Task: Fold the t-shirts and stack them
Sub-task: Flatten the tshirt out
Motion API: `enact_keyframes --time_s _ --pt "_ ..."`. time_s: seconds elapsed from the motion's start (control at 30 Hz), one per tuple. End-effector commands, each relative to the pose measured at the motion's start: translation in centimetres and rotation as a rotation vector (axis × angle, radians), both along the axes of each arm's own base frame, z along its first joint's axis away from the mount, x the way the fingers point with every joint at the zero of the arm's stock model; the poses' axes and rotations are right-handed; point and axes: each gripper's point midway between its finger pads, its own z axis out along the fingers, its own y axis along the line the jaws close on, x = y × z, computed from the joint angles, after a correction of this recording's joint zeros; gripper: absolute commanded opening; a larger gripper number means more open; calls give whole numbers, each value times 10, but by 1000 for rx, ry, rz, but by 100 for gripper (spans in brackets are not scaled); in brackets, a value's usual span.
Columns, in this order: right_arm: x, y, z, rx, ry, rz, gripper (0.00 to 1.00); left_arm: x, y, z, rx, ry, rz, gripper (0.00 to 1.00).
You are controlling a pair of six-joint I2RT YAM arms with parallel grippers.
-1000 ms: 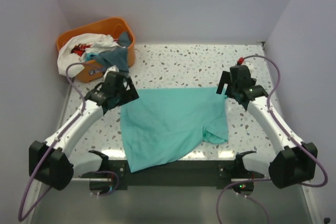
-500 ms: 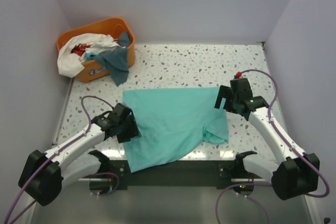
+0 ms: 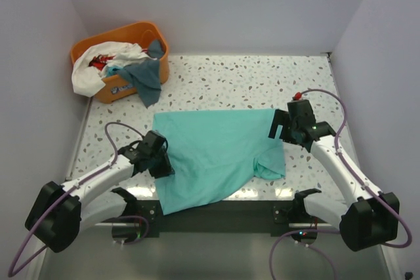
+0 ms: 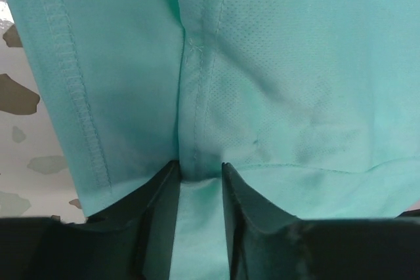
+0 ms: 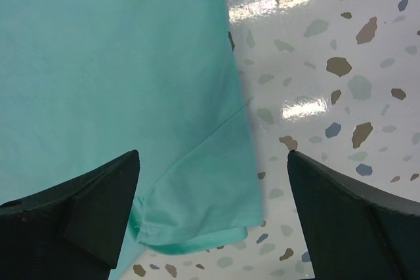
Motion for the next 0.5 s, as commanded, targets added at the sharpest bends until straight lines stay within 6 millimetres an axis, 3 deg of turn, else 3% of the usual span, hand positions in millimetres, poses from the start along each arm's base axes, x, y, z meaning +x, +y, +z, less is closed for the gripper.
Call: enact_keyframes --time_s 0.0,0.07,0.1,0.2,0.37,0.47 --pt "-7 -1 -4 -3 11 1 99 5 -7 3 -30 -24 -4 31" --pt "-8 -1 -8 -4 25 1 99 6 -11 6 -52 -36 -10 26" --pt "-9 -1 -9 -6 30 4 99 7 -12 9 -59 -42 -11 16" --pt "-11 -2 -11 -11 45 5 99 12 -11 22 -42 -55 -14 0" --pt "-22 -1 -12 5 75 8 99 16 -9 51 -38 -109 -32 0" --pt "-41 4 -8 45 120 7 99 23 -12 76 -64 -172 -37 0"
